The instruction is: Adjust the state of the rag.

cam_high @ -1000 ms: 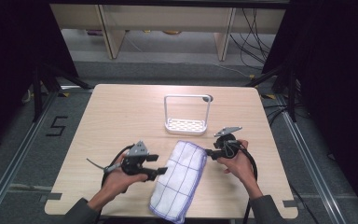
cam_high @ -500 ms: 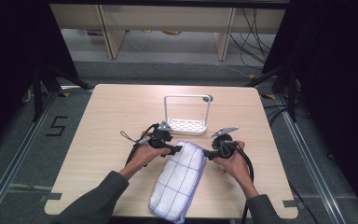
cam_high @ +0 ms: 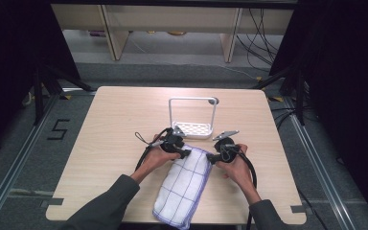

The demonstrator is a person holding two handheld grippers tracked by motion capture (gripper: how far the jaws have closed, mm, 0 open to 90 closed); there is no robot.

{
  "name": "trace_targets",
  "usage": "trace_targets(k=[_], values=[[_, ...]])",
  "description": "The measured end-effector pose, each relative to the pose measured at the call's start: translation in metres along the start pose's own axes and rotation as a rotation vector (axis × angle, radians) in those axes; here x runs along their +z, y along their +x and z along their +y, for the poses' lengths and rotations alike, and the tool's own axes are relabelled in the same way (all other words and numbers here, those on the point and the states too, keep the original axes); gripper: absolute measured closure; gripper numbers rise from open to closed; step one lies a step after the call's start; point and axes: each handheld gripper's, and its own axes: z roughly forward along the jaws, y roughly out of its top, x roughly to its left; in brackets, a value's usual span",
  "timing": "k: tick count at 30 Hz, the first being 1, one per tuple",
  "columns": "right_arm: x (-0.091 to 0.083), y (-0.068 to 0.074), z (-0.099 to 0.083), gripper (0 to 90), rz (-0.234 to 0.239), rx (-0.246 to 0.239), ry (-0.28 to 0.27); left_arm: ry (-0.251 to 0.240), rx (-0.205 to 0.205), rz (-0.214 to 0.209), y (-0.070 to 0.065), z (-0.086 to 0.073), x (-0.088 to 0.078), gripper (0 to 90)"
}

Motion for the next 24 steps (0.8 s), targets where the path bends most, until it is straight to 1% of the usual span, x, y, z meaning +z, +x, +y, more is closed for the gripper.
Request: trace_targets(k=[1,2,3,4,5,6,7,8,9,11,12,15,16,17,19,20,21,22,24], values=[[-0.001,-0.001,0.000,44.7,0.003,0.004,0.002,0.002,0.011,-0.012,0.001,0.000,-0.001,58.1],[-0.002,-0.002,0.000,44.4,0.007,0.001,0.004,-0.008,0.006,-0.021,0.000,-0.001,-0.001,61.6],[-0.002,-0.001,0.000,44.2,0.005,0.021,0.003,-0.003,0.018,-0.040,0.002,-0.001,-0.001,65.2],[-0.001,-0.002,-0.001,43.9,-0.002,0.015,-0.017,0.000,0.024,-0.046,0.002,-0.001,-0.002,68.1],[-0.003,-0.002,-0.001,43.3,0.004,0.027,0.001,-0.017,0.005,-0.049,0.001,-0.002,-0.001,70.3],[-0.002,-0.002,-0.001,42.1,0.000,0.029,-0.005,-0.018,0.007,-0.046,0.001,-0.003,-0.001,72.3],[-0.002,-0.002,-0.001,41.3,-0.004,0.013,0.003,-0.024,0.012,-0.053,0.001,-0.003,-0.001,73.8],[-0.002,-0.001,-0.001,40.8,-0.001,0.015,0.009,-0.022,0.022,-0.056,0.001,-0.003,-0.001,75.3],[0.000,-0.001,-0.001,40.5,-0.005,0.001,0.008,-0.029,0.010,-0.050,0.000,-0.003,-0.001,76.1],[0.003,0.003,0.000,40.7,-0.012,0.019,0.024,-0.032,0.014,-0.040,-0.002,-0.004,-0.001,77.6],[0.004,0.003,0.000,40.8,-0.012,0.016,0.025,-0.032,0.016,-0.032,-0.003,-0.004,-0.001,77.9],[0.008,0.003,-0.001,40.9,-0.021,0.008,0.037,-0.035,0.021,-0.033,-0.003,-0.004,-0.001,78.4],[0.010,0.004,-0.001,40.9,-0.018,0.002,0.030,-0.036,0.024,-0.031,-0.003,-0.004,-0.001,78.6],[0.009,0.005,-0.001,41.8,-0.021,-0.001,0.036,-0.037,0.022,-0.026,-0.003,-0.004,-0.001,78.7],[0.009,0.006,-0.001,47.5,-0.012,-0.015,0.029,-0.042,0.026,-0.019,-0.004,-0.005,-0.002,78.8],[0.009,0.007,-0.002,52.7,-0.005,-0.026,0.028,-0.040,0.026,-0.016,-0.004,-0.006,-0.002,79.0],[0.009,0.009,-0.002,57.8,-0.001,-0.027,0.016,-0.040,0.026,-0.011,-0.004,-0.006,-0.002,79.1],[0.008,0.009,-0.002,59.9,0.013,-0.037,0.025,-0.042,0.029,-0.010,-0.004,-0.006,-0.003,79.1],[0.009,0.010,-0.001,63.2,0.017,-0.039,0.025,-0.054,0.025,-0.007,-0.005,-0.008,-0.003,79.1]])
